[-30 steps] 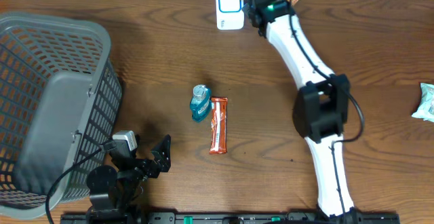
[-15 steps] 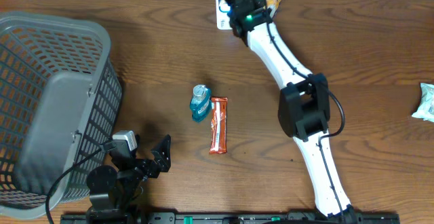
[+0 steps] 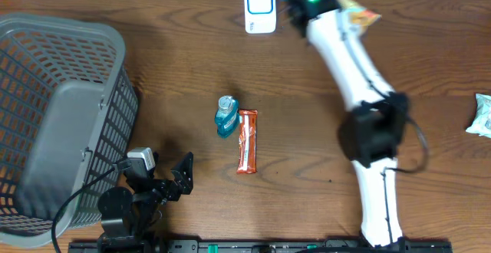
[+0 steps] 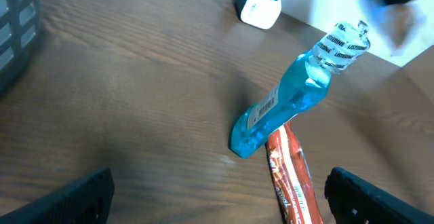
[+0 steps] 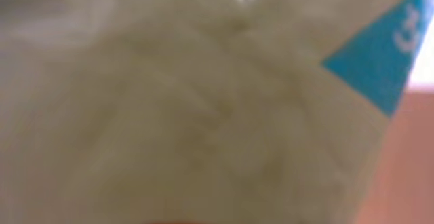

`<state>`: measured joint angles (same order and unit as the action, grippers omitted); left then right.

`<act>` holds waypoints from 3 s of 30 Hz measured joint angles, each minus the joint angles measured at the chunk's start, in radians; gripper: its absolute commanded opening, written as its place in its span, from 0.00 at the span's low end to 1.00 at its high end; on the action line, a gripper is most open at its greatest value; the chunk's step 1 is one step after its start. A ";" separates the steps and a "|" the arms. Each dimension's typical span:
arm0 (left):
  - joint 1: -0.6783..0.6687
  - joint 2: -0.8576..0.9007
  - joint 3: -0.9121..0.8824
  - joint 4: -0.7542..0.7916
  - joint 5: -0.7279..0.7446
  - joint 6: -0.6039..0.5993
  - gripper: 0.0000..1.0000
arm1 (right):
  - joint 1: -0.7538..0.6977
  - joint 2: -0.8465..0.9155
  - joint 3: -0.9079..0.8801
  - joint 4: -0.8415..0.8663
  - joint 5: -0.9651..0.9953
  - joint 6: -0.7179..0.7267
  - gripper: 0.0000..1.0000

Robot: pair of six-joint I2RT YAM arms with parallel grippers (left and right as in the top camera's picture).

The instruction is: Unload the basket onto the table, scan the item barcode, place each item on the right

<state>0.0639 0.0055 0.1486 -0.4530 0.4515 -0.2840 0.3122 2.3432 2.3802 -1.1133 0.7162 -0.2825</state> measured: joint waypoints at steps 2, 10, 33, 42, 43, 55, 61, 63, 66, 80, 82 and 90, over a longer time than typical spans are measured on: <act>0.000 0.000 0.000 0.000 0.000 0.000 0.99 | -0.065 -0.059 0.008 -0.058 0.010 0.051 0.01; 0.000 0.000 0.000 0.000 0.000 0.000 0.99 | -0.453 -0.084 0.000 -0.095 -0.074 0.198 0.01; 0.000 0.000 0.000 0.000 0.000 0.000 0.99 | -0.832 -0.178 -0.113 -0.113 -0.553 0.404 0.99; 0.000 0.000 0.000 0.000 0.000 0.000 0.99 | -0.735 -0.430 -0.101 -0.311 -0.956 0.654 0.99; 0.000 0.000 0.000 0.000 0.000 0.000 0.99 | -0.715 -0.432 -0.101 -0.359 -1.027 0.648 0.97; 0.000 0.000 0.000 0.000 0.000 0.000 0.99 | -0.463 -0.420 -0.194 -0.581 -1.190 0.436 0.95; 0.000 0.000 0.000 0.000 0.000 0.000 0.99 | -0.233 -0.420 -0.293 -0.576 -1.192 0.436 0.99; 0.000 0.000 0.000 0.000 0.000 0.000 0.99 | -0.172 -0.420 -0.298 -0.565 -1.191 0.456 0.99; 0.000 0.000 0.000 0.000 0.000 0.000 0.99 | -0.082 -0.420 -0.298 -0.526 -1.186 0.485 0.99; 0.000 0.000 0.000 0.000 0.000 0.000 0.99 | 0.207 -0.420 -0.300 -0.282 -1.044 0.756 0.73; 0.000 0.000 0.000 0.000 0.000 0.000 0.99 | 0.250 -0.420 -0.300 -0.257 -1.012 0.780 0.93; 0.000 0.000 0.000 0.000 0.000 0.000 0.99 | 0.397 -0.418 -0.300 -0.220 -0.841 0.980 0.99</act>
<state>0.0639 0.0055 0.1486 -0.4530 0.4511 -0.2840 0.7094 1.9247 2.0804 -1.3331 -0.1246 0.6975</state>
